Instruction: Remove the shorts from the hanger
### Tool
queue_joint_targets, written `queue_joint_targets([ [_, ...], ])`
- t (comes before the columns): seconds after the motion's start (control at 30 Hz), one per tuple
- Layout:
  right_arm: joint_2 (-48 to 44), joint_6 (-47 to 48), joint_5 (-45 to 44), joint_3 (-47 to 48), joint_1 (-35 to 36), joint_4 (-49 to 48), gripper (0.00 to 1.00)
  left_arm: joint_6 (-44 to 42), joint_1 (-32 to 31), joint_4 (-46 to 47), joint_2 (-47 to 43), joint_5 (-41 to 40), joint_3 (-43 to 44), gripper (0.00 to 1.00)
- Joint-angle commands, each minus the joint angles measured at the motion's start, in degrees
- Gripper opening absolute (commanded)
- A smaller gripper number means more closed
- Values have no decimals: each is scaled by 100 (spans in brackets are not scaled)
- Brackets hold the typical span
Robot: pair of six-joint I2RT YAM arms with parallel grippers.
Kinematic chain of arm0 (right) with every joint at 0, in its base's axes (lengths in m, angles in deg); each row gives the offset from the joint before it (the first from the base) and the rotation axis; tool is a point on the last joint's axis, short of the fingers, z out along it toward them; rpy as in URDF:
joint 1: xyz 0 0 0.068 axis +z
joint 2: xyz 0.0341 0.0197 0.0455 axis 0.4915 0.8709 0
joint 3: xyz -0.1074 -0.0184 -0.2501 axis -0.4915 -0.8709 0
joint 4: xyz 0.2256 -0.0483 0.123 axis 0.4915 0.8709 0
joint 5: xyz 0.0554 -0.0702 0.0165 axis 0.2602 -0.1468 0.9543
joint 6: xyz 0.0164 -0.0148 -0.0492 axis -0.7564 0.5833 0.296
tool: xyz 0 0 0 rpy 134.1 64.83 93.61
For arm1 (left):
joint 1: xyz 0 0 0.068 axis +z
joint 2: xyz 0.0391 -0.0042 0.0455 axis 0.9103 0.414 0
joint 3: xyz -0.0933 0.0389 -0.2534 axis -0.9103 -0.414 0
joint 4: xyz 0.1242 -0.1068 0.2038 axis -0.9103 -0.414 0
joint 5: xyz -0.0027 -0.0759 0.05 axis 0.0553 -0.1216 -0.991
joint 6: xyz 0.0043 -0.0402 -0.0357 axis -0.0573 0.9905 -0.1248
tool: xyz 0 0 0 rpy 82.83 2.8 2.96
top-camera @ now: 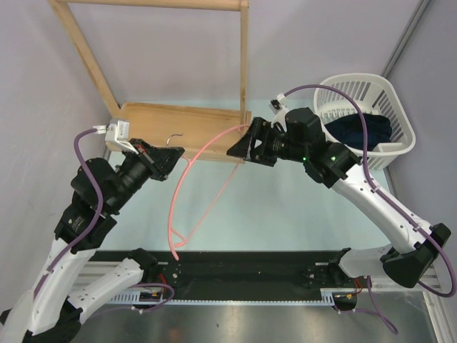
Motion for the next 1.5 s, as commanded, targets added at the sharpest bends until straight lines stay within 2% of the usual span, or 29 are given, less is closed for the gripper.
queue_joint_targets([
  [0.0,-135,38,-686,19,-21,190,77,58,29,354,-118,-337,237,0],
  [0.23,-12,-85,-775,28,-82,59,75,41,29,301,-92,-417,325,0],
  [0.47,409,-647,-652,28,-65,-354,57,120,29,362,5,-294,387,0],
  [0.63,673,-1007,-476,28,5,-609,48,129,29,371,49,-223,439,0],
  [0.73,761,-1315,-344,19,32,-583,37,129,29,354,93,-188,474,0],
  [0.77,761,-1429,-300,19,32,-592,25,129,29,328,119,-171,501,0],
  [0.83,796,-1666,-178,19,40,-697,10,120,29,249,172,-144,562,0],
  [0.87,814,-1737,-142,19,32,-741,0,120,29,231,172,-153,588,0],
  [0.97,832,-2053,42,19,14,-890,0,137,29,143,181,-197,641,0],
  [1.07,858,-2308,192,19,14,-1092,0,164,29,46,111,-267,685,10],
  [1.1,867,-2343,219,10,14,-1171,0,155,29,-6,84,-311,677,25],
  [1.17,849,-2432,254,-7,14,-1216,0,181,29,-33,-12,-346,685,38],
  [1.2,849,-2440,271,-25,5,-1303,0,190,29,-94,-47,-346,685,49],
  [1.23,832,-2510,315,-77,-3,-1347,0,199,29,-138,-117,-381,703,55],
  [1.3,788,-2581,368,-130,-65,-1487,0,208,29,-269,-205,-408,703,63],
  [1.47,682,-2678,500,-201,-232,-1673,0,304,29,-700,-539,-443,615,70],
])
